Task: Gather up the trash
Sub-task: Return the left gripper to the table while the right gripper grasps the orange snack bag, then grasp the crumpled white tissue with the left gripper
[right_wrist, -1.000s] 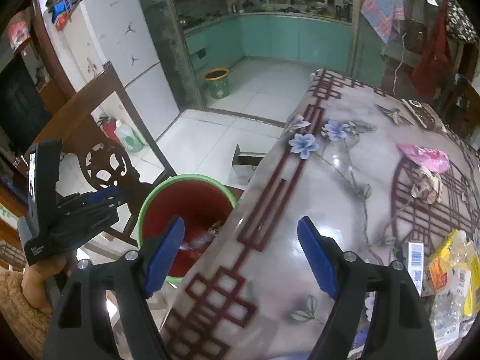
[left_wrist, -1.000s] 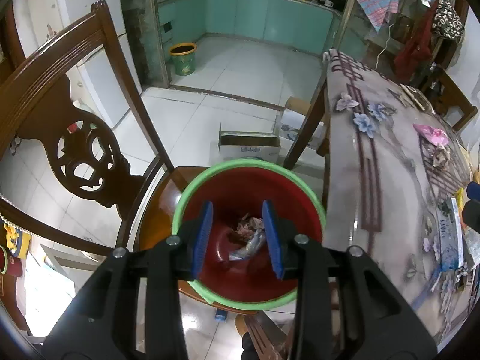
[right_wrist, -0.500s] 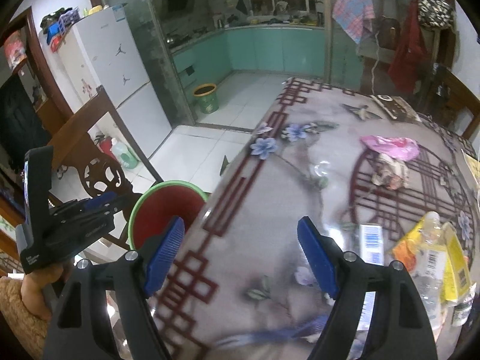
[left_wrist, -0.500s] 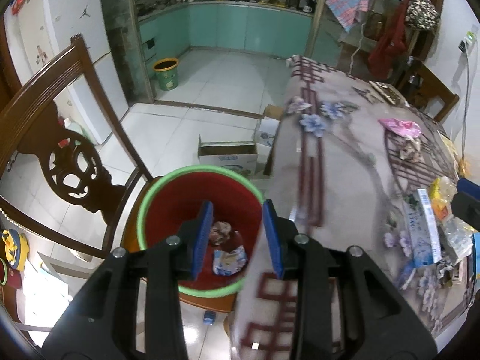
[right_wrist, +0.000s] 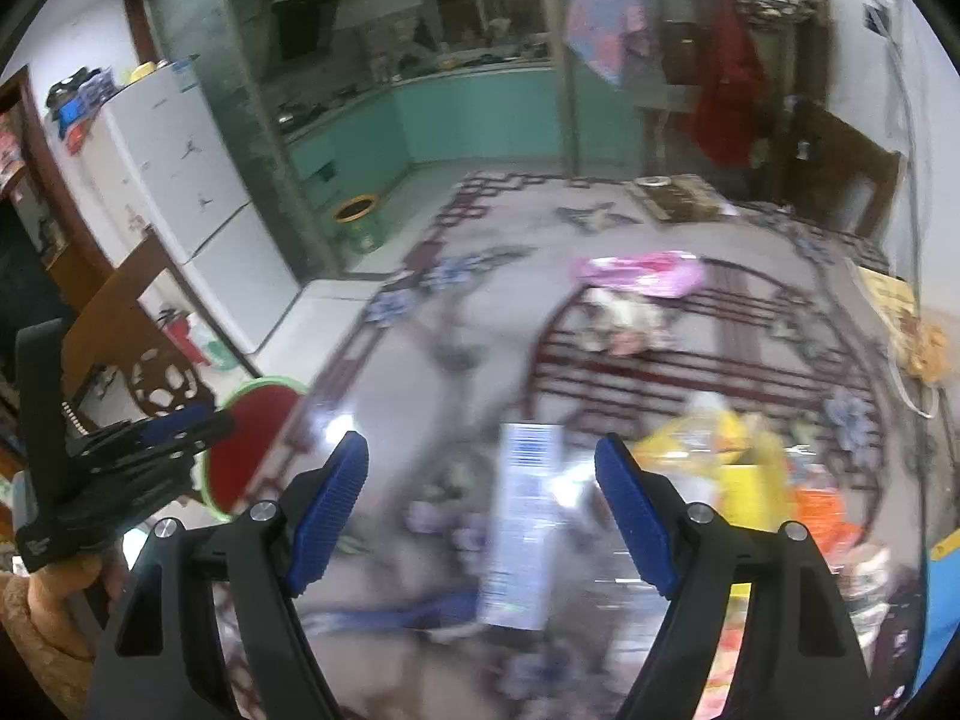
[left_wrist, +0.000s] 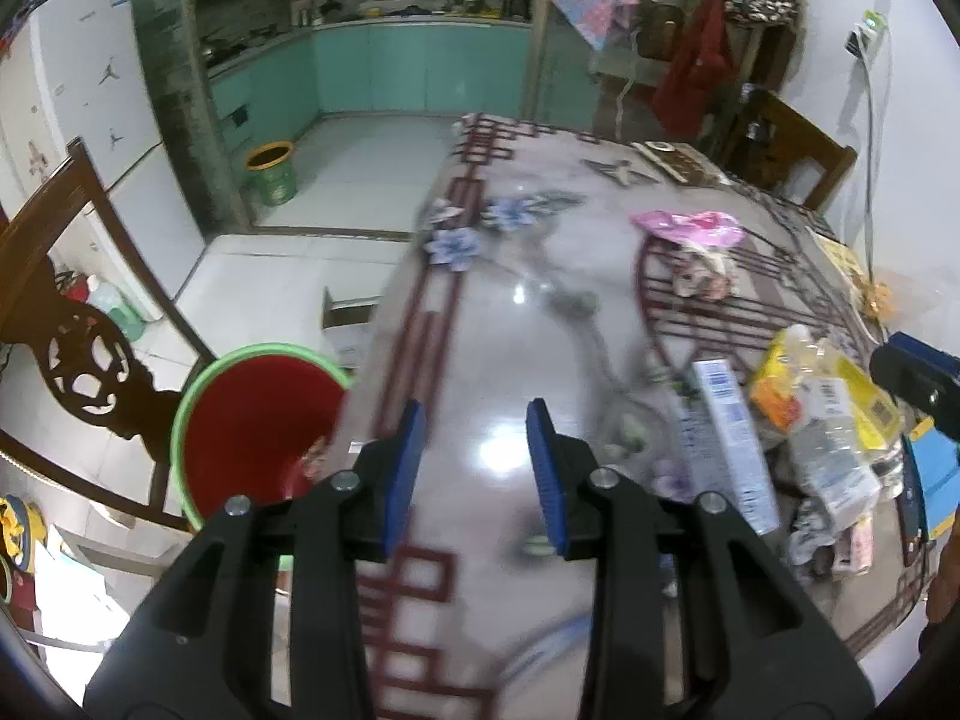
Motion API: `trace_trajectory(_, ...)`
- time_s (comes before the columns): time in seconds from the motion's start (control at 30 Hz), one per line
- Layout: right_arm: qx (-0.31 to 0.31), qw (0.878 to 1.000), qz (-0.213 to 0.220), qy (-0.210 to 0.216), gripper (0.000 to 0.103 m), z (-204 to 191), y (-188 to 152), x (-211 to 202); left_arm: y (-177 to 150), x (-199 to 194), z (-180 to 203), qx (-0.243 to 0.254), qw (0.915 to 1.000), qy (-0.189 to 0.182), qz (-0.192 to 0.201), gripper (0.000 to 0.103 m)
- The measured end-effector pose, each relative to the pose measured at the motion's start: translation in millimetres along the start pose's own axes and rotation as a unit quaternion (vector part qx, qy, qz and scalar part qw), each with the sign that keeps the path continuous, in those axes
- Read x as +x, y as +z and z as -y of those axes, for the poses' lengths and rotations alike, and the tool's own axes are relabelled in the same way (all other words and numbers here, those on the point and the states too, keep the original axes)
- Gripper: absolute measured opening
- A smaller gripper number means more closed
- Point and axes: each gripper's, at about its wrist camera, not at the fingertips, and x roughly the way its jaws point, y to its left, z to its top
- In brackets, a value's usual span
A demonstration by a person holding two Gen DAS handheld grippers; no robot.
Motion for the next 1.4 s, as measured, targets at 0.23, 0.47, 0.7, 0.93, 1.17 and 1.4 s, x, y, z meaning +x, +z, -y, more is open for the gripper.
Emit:
trace_trajectory(0.23, 0.047, 0.996, 0.009, -0.07, 0.076, 108.5, -6.9, -29.6, 2.0, -1.4, 60.4, 0.018, 0.9995, -0.025, 0.001, 0.037)
trace_trajectory(0.47, 0.098, 0.988, -0.026, -0.119, 0.076, 198.7, -30.1, -31.7, 5.0, 2.9, 117.3, 0.047, 0.9976, -0.051, -0.007, 0.039)
trace_trajectory(0.7, 0.105, 0.984, -0.095, -0.106, 0.076, 224.4, -56.4, 5.6, 17.1, 9.2, 143.2, 0.061, 0.9961, -0.062, -0.009, 0.041)
trace_trajectory(0.93, 0.109, 0.982, -0.124, -0.089, 0.076, 232.9, -58.8, 38.6, 27.1, 23.3, 152.6, 0.061, 0.996, -0.062, -0.02, 0.043)
trace_trajectory(1.17, 0.113, 0.98, -0.144, -0.078, 0.076, 245.7, -51.3, 68.7, 45.2, 47.7, 162.7, 0.054, 0.9957, -0.065, -0.037, 0.046)
trace_trajectory(1.4, 0.114, 0.981, -0.14, -0.068, 0.049, 256.5, -37.8, 79.8, 75.3, 97.5, 187.0, 0.061, 0.9929, -0.082, -0.061, 0.051)
